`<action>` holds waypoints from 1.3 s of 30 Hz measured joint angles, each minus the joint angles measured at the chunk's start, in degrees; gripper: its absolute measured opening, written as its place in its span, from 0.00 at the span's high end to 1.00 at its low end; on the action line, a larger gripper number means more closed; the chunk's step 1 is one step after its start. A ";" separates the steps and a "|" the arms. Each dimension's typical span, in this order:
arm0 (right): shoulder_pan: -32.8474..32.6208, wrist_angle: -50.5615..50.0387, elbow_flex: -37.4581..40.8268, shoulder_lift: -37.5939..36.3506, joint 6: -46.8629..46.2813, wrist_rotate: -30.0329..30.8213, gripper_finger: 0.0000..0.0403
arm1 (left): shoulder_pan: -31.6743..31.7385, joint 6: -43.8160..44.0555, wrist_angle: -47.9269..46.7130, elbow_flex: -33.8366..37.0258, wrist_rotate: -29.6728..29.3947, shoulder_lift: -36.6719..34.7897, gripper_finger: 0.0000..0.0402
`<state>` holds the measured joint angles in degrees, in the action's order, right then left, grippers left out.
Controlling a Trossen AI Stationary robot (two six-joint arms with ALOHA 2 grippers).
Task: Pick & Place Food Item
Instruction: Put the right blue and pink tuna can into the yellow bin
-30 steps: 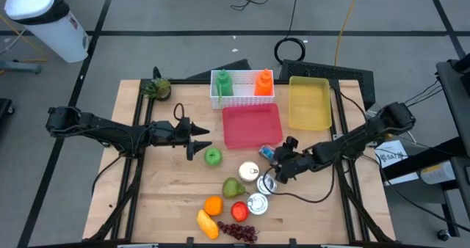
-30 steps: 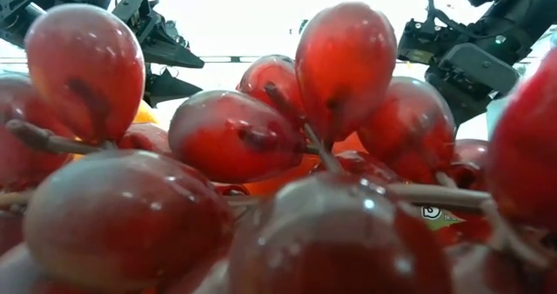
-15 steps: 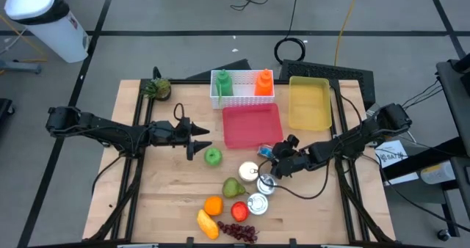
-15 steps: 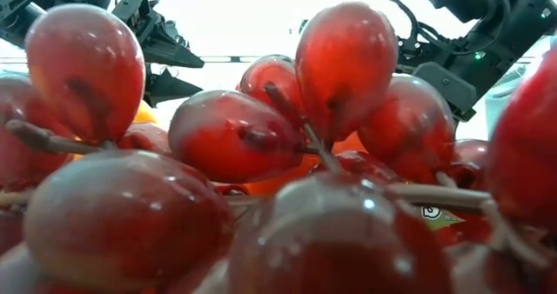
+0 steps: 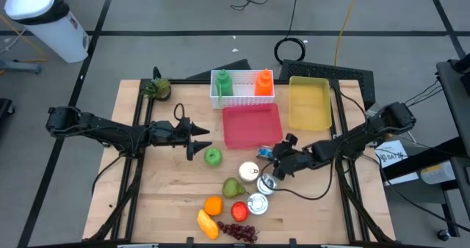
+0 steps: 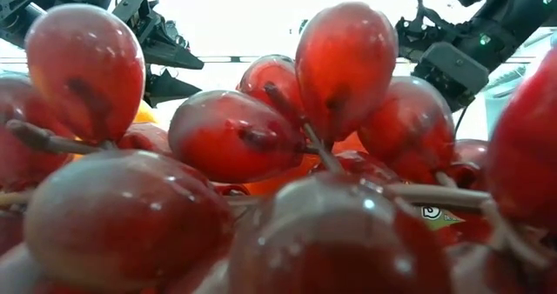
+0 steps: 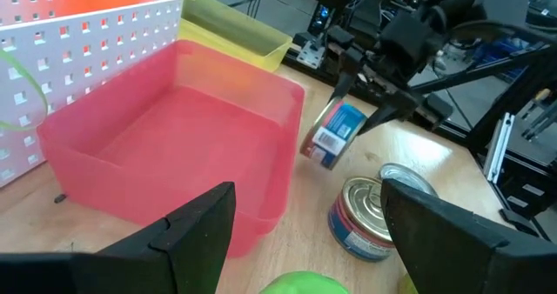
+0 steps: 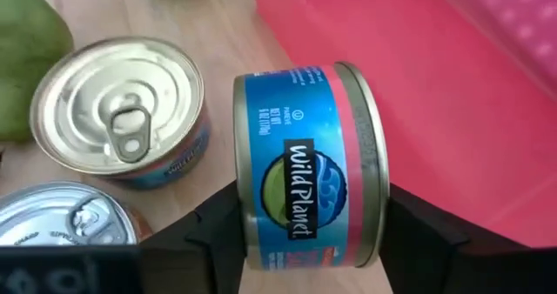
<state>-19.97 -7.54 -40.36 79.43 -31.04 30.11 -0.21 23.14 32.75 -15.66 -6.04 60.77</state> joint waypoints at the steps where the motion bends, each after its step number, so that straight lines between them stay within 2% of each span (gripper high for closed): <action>1: 0.00 -0.14 0.00 -0.72 0.46 -0.01 0.49 | 0.00 0.01 0.00 0.00 0.00 0.00 0.25; 11: 0.00 0.88 0.00 -7.54 6.98 5.63 0.52 | 0.00 0.02 -0.06 0.00 0.00 0.00 0.25; 16: -0.02 0.89 0.00 -9.51 8.31 10.53 0.50 | 0.00 0.04 -0.07 0.00 0.00 0.00 0.25; 22: 0.00 0.51 0.00 -9.58 9.48 16.02 0.52 | 0.01 0.04 -0.08 0.00 0.00 0.00 0.25; 28: 0.38 -1.10 0.00 -9.96 10.63 23.91 0.51 | 0.00 0.04 -0.09 0.00 0.00 0.00 0.25; 33: 4.40 -5.53 0.00 -11.94 11.20 28.32 0.51 | 0.02 0.04 -0.13 0.00 0.00 0.00 0.25; 39: 15.38 -16.69 0.00 -15.34 10.47 28.55 0.52 | 0.00 0.04 -0.52 0.00 0.00 0.00 0.25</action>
<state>-4.59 -24.22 -40.36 64.08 -20.57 58.66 -0.21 23.18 32.23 -15.66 -6.04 60.77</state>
